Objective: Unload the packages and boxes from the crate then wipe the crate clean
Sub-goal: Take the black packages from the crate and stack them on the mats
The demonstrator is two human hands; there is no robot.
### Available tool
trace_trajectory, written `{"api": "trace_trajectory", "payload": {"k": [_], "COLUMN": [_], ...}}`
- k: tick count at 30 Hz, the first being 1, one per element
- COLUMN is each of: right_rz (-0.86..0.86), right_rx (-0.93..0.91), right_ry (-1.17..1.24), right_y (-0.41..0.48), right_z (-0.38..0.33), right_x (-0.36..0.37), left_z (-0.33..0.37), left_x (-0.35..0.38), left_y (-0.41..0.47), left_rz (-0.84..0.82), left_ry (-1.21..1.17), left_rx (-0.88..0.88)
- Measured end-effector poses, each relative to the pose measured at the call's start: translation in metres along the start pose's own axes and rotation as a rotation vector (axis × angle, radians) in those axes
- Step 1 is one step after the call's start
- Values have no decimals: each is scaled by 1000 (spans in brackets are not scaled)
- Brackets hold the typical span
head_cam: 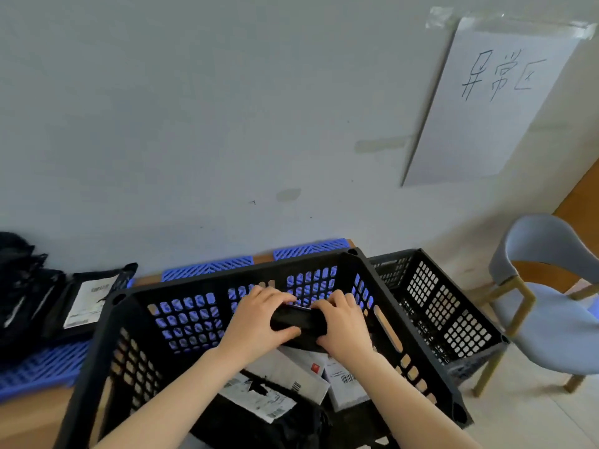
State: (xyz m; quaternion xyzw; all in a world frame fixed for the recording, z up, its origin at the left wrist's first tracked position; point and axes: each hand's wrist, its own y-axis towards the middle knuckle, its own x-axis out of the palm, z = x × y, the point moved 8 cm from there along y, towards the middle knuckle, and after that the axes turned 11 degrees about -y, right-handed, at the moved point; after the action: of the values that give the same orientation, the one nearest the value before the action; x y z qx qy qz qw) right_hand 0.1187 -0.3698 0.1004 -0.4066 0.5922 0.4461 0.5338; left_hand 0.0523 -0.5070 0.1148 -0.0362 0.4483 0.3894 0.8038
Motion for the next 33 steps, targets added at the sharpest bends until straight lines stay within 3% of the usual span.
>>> {"api": "trace_trajectory", "payload": {"k": [6, 11, 16, 25, 29, 33], "right_rz": [304, 517, 627, 645, 667, 506], "right_rx": [-47, -154, -279, -393, -342, -310], "right_ry": [139, 267, 341, 428, 343, 411], "right_y": [-21, -33, -38, -27, -10, 16], "right_z": [-14, -60, -119, -257, -317, -368], "right_x": [-64, -113, -149, -167, -161, -137], "left_z": [0, -5, -22, -81, -121, -156], "left_x": [-77, -121, -172, -261, -303, -334], "left_y": [-38, -71, -110, -182, -209, -226], "left_rz": [298, 293, 312, 228, 332, 419], "left_ry": [-389, -671, -716, -863, -812, -761], "left_rx": [-289, -526, -604, -651, -658, -608]}}
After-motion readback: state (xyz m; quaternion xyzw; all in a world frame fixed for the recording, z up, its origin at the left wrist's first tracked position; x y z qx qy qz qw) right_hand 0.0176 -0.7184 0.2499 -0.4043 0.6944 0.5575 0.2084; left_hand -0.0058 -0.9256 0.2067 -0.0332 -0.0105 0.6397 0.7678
